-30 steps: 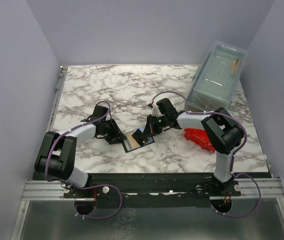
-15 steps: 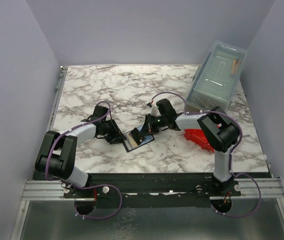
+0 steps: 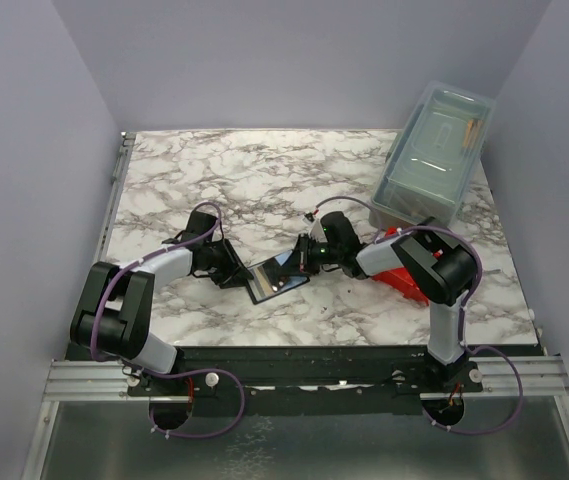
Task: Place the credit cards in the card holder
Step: Insert the credit card into the card holder.
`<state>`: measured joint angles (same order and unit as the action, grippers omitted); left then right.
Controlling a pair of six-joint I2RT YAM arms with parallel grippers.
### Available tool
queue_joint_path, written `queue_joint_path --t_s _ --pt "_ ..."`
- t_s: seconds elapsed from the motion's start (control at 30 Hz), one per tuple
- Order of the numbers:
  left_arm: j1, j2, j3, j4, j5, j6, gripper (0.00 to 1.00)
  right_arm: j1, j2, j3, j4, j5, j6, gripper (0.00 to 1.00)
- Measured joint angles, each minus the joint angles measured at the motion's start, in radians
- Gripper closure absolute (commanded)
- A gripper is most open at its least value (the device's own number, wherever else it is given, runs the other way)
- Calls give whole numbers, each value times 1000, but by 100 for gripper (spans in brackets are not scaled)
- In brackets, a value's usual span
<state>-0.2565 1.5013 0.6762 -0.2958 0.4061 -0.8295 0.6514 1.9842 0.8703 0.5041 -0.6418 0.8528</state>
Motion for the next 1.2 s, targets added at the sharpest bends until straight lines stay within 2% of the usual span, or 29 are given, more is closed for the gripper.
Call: queue_joint_path --t_s 0.27,0.77,1.13,1.2 --pt "0 -9 -11 13 0 0 63 12 -6 -60 118 63 82 100" --pt "0 -12 -16 19 0 0 65 18 1 -91 205 88 75 100" --pt "2 -19 -31 34 -2 -19 70 83 42 -138 391 180 206 100" --pt "2 -19 -33 39 -1 -24 70 88 42 -163 422 196 222 96"
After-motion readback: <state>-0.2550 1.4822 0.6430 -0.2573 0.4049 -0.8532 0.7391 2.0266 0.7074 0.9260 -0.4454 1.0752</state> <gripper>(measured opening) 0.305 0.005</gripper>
